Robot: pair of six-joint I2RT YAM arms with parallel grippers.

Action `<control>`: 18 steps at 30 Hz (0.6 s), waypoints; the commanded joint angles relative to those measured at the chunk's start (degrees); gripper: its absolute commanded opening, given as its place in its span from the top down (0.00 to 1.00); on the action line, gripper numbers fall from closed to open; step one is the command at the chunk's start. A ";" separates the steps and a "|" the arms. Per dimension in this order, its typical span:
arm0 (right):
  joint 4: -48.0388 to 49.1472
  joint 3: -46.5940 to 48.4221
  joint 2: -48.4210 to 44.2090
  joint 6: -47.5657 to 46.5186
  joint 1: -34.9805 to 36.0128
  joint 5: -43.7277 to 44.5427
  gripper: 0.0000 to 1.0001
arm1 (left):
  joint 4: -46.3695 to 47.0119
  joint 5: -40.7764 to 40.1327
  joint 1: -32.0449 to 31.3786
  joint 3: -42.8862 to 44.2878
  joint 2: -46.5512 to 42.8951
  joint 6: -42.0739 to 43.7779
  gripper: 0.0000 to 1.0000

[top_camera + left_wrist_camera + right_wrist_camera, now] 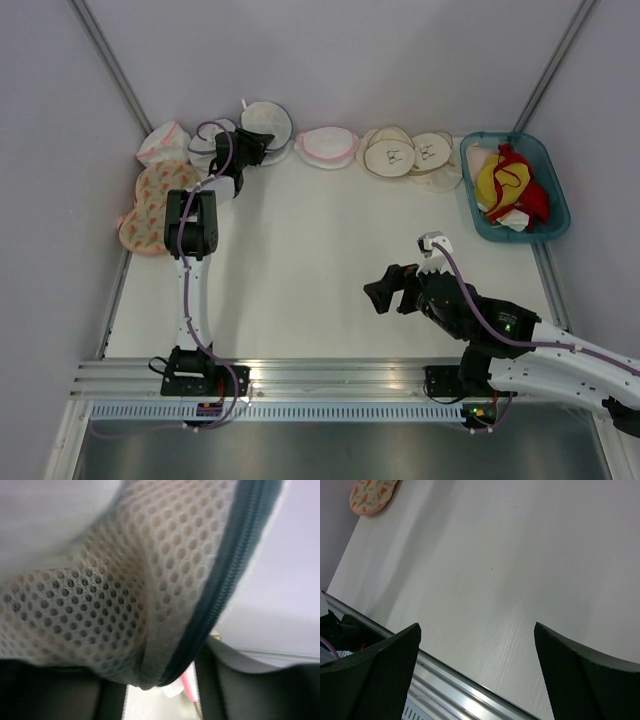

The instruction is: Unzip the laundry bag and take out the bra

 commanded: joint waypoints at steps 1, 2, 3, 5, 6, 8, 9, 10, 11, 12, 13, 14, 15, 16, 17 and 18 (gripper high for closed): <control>2.67 -2.03 -1.92 1.45 -0.17 -1.84 0.02 | 2.12 3.09 -0.20 2.93 -1.95 -0.26 0.56; 2.94 -2.21 -2.53 1.28 -0.17 -1.93 0.02 | 3.17 3.80 -0.20 1.19 -3.44 -0.26 0.63; 3.03 -2.30 -2.71 1.10 -0.09 -1.85 0.02 | 5.01 4.68 -0.20 -0.22 -4.41 -0.35 0.80; 2.85 -2.30 -3.23 0.58 -0.09 -1.67 0.02 | 7.65 5.74 -0.47 -6.87 -7.13 -0.35 0.93; 2.85 -2.13 -3.41 0.31 -0.09 -1.67 0.02 | 10.10 5.83 -0.55 -9.79 -10.54 -0.09 0.98; 3.11 -1.69 -3.33 -0.39 -0.09 -1.67 0.02 | 12.22 6.44 -0.56 -18.46 -13.89 -0.26 0.98; 3.03 -1.16 -3.24 -1.17 -0.09 -1.67 0.02 | 14.06 7.40 -0.47 -21.65 -17.82 0.26 0.98; 3.29 -0.90 -3.15 -1.70 -0.09 -1.67 0.02 | 14.17 7.33 -0.47 -25.07 -19.87 0.61 0.98; 3.20 -0.46 -2.80 -2.14 -0.17 -1.06 0.02 | 14.25 7.85 -0.47 -31.63 -22.41 0.70 0.98; 2.68 0.50 -2.54 -3.11 -0.09 -0.97 0.02 | 14.78 9.07 -0.38 -35.09 -26.61 1.23 0.98; 2.59 1.03 -2.27 -3.46 -0.09 -0.62 0.02 | 15.74 10.30 -0.38 -38.43 -28.83 1.23 0.98; 2.15 1.65 -1.58 -3.82 -0.17 0.78 0.02 | 15.58 11.97 -0.21 -44.04 -30.68 1.23 0.98; 1.71 3.22 -1.13 -4.34 -0.09 1.84 0.02 | 15.66 14.07 -0.20 -46.70 -32.35 1.41 0.98; 0.23 4.11 -0.61 -5.04 -0.17 3.41 0.02 | 15.75 19.49 -0.20 -50.82 -35.06 1.49 0.98; -0.31 4.99 0.62 -5.31 -0.17 4.91 0.02 | 15.84 22.85 -0.29 -52.60 -35.87 1.58 0.98; -0.83 6.39 1.32 -5.92 -0.09 8.05 0.02 | 16.79 26.54 -0.38 -54.36 -36.84 1.58 0.98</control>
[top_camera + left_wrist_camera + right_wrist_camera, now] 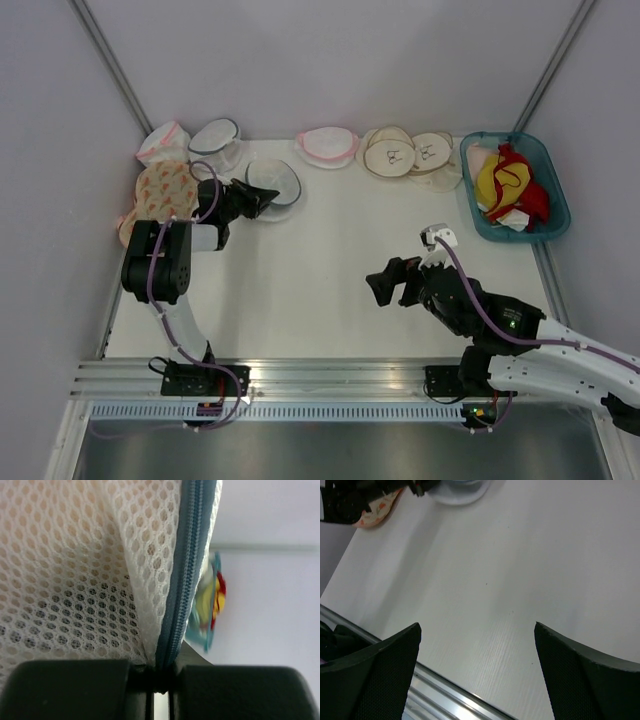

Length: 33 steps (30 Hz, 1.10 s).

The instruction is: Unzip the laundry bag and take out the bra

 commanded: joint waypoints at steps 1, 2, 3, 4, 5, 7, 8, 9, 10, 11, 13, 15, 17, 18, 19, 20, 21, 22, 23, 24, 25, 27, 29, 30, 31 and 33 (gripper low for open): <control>-1.80 5.85 2.38 -3.13 -0.09 8.69 0.02 | 5.67 19.44 -0.79 -6.87 -4.37 1.04 0.98; -2.50 6.55 4.47 -2.96 -0.17 10.10 0.02 | 9.08 22.38 -1.32 -10.63 -5.85 0.69 0.98; -2.86 7.61 5.71 -2.96 -0.09 11.85 0.02 | 10.33 25.19 -1.76 -12.06 -6.56 0.86 0.98; -3.04 7.96 7.03 -3.30 -0.17 13.26 0.02 | 11.57 31.48 -3.16 -13.82 -7.18 1.29 0.98; -2.60 8.23 9.65 -3.57 -0.26 13.36 0.02 | 12.45 34.94 -4.13 -14.01 -8.40 1.99 0.98; -0.32 7.62 12.22 -4.45 -2.01 10.31 0.02 | 13.24 45.23 -7.64 -13.31 -9.46 4.63 0.98; 0.73 7.18 13.88 -4.71 -3.06 8.72 0.02 | 13.16 47.78 -8.61 -13.05 -9.99 5.60 0.98; 3.53 5.70 14.07 -4.71 -6.03 7.05 0.02 | 9.68 49.90 -10.36 -12.96 -11.56 8.91 0.98; 5.56 4.55 13.90 -5.06 -7.54 5.04 0.02 | 7.56 49.92 -11.51 -12.78 -12.45 11.38 0.98; 7.75 3.23 12.42 -5.41 -9.21 1.01 0.02 | 4.32 50.44 -12.83 -11.56 -13.16 14.45 0.98; 13.54 -0.72 10.74 -5.86 -15.97 -5.06 0.02 | -14.40 50.27 -16.77 -8.40 -14.30 27.70 0.98; 16.11 -3.01 9.51 -5.60 -24.03 -14.55 0.02 | -28.96 49.05 -19.42 -2.60 -14.57 42.86 0.98; 19.10 -4.68 10.20 -5.51 -29.07 -23.57 0.02 | -36.32 49.04 -22.15 -1.01 -14.74 47.34 0.98; 21.37 -5.30 10.73 -4.81 -33.44 -26.77 0.02 | -36.32 49.47 -22.50 -1.44 -14.92 47.79 0.98; 22.70 -5.91 11.87 -4.28 -35.66 -30.63 0.02 | -36.93 49.39 -22.86 -2.05 -15.01 48.32 0.98; 24.54 -6.88 12.40 -3.67 -37.42 -33.89 0.02 | -38.24 49.13 -23.12 -2.06 -14.66 49.36 0.98; 28.13 -9.15 12.84 -1.92 -40.40 -40.53 0.02 | -40.78 48.00 -23.64 -1.62 -14.05 51.90 0.98; 31.38 -10.39 13.54 -0.77 -41.82 -43.73 0.02 | -42.63 47.29 -24.00 -0.14 -12.39 53.23 0.98; 34.11 -13.01 13.81 0.37 -43.05 -46.64 0.02 | -48.83 45.98 -24.44 0.83 -11.33 57.16 0.98; 38.75 -14.08 14.16 1.25 -45.15 -51.88 0.02 | -51.59 43.26 -24.96 1.89 -10.27 58.85 0.98; 40.71 -14.88 14.42 2.74 -46.13 -53.94 0.02 | -52.49 42.89 -25.40 2.59 -9.48 59.22 0.98; 43.36 -15.94 15.56 3.19 -47.36 -56.94 0.02 | -53.20 41.75 -25.58 2.95 -7.63 59.74 0.98; 43.54 -16.02 16.53 2.58 -47.46 -59.05 0.02 | -54.25 40.78 -25.58 4.09 -5.79 61.14 0.98; 43.89 -16.03 16.80 2.32 -47.46 -59.58 0.02 | -57.30 38.78 -25.84 4.88 -4.74 61.94 0.98; 43.81 -16.11 17.06 2.14 -47.46 -60.02 0.02 | -59.16 37.02 -26.28 7.24 -3.85 62.81 0.98; 43.98 -16.11 17.59 1.26 -47.46 -60.55 0.02 | -65.03 32.98 -27.68 9.97 -0.44 65.89 0.98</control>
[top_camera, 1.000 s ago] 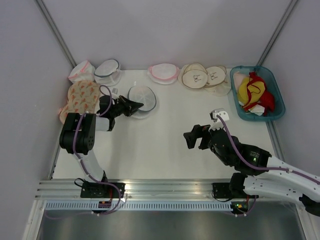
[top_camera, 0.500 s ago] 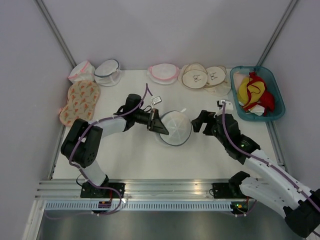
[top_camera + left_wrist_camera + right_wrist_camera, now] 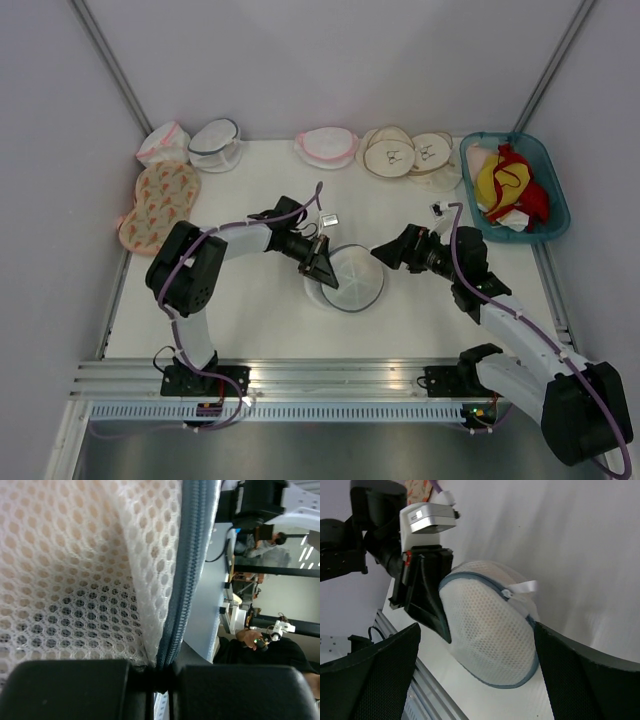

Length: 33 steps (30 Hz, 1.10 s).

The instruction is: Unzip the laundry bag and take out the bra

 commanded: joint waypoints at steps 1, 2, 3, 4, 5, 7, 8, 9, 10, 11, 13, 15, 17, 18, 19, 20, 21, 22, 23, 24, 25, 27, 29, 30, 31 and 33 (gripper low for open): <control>6.30 0.34 0.93 -0.81 -0.25 -6.08 0.02 | -10.63 -8.92 -2.49 6.96 4.63 9.16 0.98; 5.78 0.78 1.11 -1.95 -0.25 -5.65 0.03 | -13.26 -10.67 -3.02 8.55 5.94 11.34 0.98; 4.38 1.04 1.29 -2.92 -0.34 -5.30 0.03 | -16.68 -11.91 -3.89 10.04 7.87 13.10 0.98; 3.93 1.31 1.55 -3.36 -0.34 -5.12 0.03 | -18.54 -12.96 -4.42 12.67 8.93 13.99 0.98; 3.32 1.75 1.55 -3.89 -0.16 -4.25 0.03 | -20.38 -14.19 -4.78 14.26 9.73 16.00 0.98; 1.12 2.28 1.55 -5.82 -0.25 -3.18 0.04 | -25.31 -15.96 -5.66 18.22 11.92 18.13 0.98; 0.25 2.71 1.55 -6.52 -0.25 -2.14 0.04 | -27.06 -17.09 -6.09 19.62 12.54 20.04 0.98; -0.98 2.89 1.55 -7.83 -0.25 -1.35 0.04 | -29.34 -18.76 -6.88 21.03 13.42 21.19 0.98; -1.43 2.98 1.38 -8.46 -0.25 -0.82 0.05 | -33.28 -19.12 -7.24 23.65 14.82 22.68 0.98; -1.87 3.07 1.29 -8.90 -0.16 -0.29 0.05 | -35.06 -19.65 -7.68 24.64 15.53 24.87 0.98; -2.57 2.98 1.29 -10.65 -0.25 1.64 0.07 | -38.05 -22.02 -8.29 26.48 16.58 26.38 0.98; -3.28 2.81 1.55 -11.45 -0.16 4.28 0.07 | -38.94 -22.29 -8.30 27.10 16.76 27.88 0.98; -2.58 2.45 2.69 -12.24 -0.07 4.55 0.09 | -40.00 -22.55 -8.38 27.28 16.85 28.93 0.98; -2.49 2.45 3.22 -12.68 -0.07 5.25 0.09 | -40.18 -22.99 -8.47 27.54 16.94 29.20 0.98; -2.23 2.45 4.44 -12.86 0.10 4.91 0.10 | -40.44 -23.08 -8.47 27.81 17.03 29.55 0.98; -1.27 2.37 5.06 -12.94 0.10 4.12 0.11 | -40.96 -23.52 -8.47 28.07 17.46 29.90 0.98; -0.82 2.37 5.77 -12.95 0.36 3.15 0.11 | -41.40 -23.70 -8.47 29.03 17.73 30.08 0.98; -0.38 2.37 6.73 -12.86 0.54 1.49 0.12 | -41.67 -23.78 -8.47 29.56 17.91 30.34 0.98; 0.14 2.54 7.17 -13.03 1.41 0.61 0.12 | -42.28 -23.52 -8.47 30.35 18.60 30.52 0.98; 0.58 2.54 7.61 -13.12 2.03 -0.01 0.12 | -42.72 -23.44 -8.47 31.84 18.87 30.61 0.98; 0.85 2.54 8.40 -13.12 2.99 -0.54 0.14 | -43.25 -23.26 -8.56 32.64 19.14 30.78 0.98; 0.85 2.98 9.98 -13.47 6.24 -0.55 0.17 | -44.56 -22.82 -8.91 34.65 19.31 31.74 0.98; 1.46 3.33 11.13 -13.56 9.31 -0.46 0.25 | -45.36 -22.99 -9.26 35.98 19.40 32.53 0.98; 1.38 3.51 11.74 -13.65 10.03 -0.20 0.31 | -46.49 -23.43 -9.44 37.38 19.58 32.80 0.98; 1.47 3.86 12.53 -13.47 10.64 -0.11 0.46 | -47.03 -23.78 -9.53 38.00 19.66 32.89 0.98; 0.94 4.21 12.63 -13.39 11.26 0.15 0.61 | -47.91 -25.45 -9.53 39.75 19.75 32.89 0.98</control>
